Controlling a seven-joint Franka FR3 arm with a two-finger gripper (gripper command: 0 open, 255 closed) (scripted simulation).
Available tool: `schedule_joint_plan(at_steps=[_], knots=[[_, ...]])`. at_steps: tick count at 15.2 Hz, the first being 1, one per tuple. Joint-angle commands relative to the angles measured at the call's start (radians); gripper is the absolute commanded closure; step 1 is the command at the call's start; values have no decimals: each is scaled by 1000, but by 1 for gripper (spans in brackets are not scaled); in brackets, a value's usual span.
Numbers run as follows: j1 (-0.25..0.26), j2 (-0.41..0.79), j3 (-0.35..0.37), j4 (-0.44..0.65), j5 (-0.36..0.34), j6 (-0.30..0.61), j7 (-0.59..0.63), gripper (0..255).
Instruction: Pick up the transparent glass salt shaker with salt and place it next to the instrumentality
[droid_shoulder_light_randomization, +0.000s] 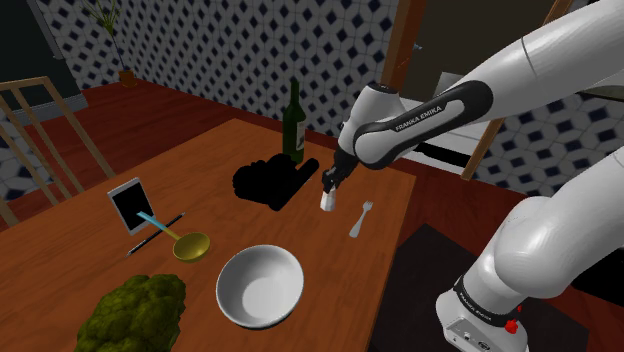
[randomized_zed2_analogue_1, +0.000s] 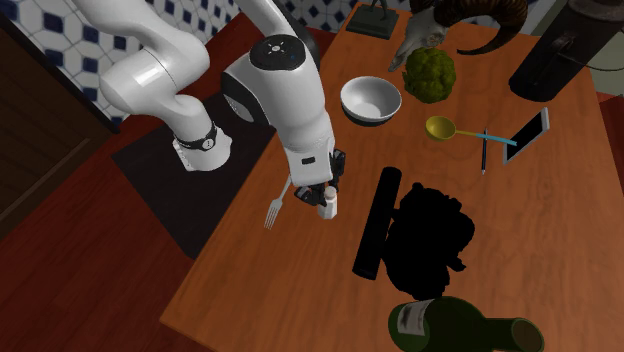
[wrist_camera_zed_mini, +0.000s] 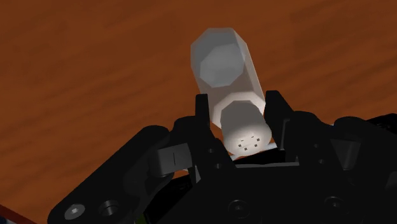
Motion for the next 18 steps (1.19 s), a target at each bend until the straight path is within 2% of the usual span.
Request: schedule_joint_plan(at_steps=[1, 6, 18], knots=[[0, 1, 0, 0, 0, 0, 0, 255], [0, 0, 0, -1, 0, 0, 0, 255], [-8, -109, -2, 79, -18, -189, 19, 255]])
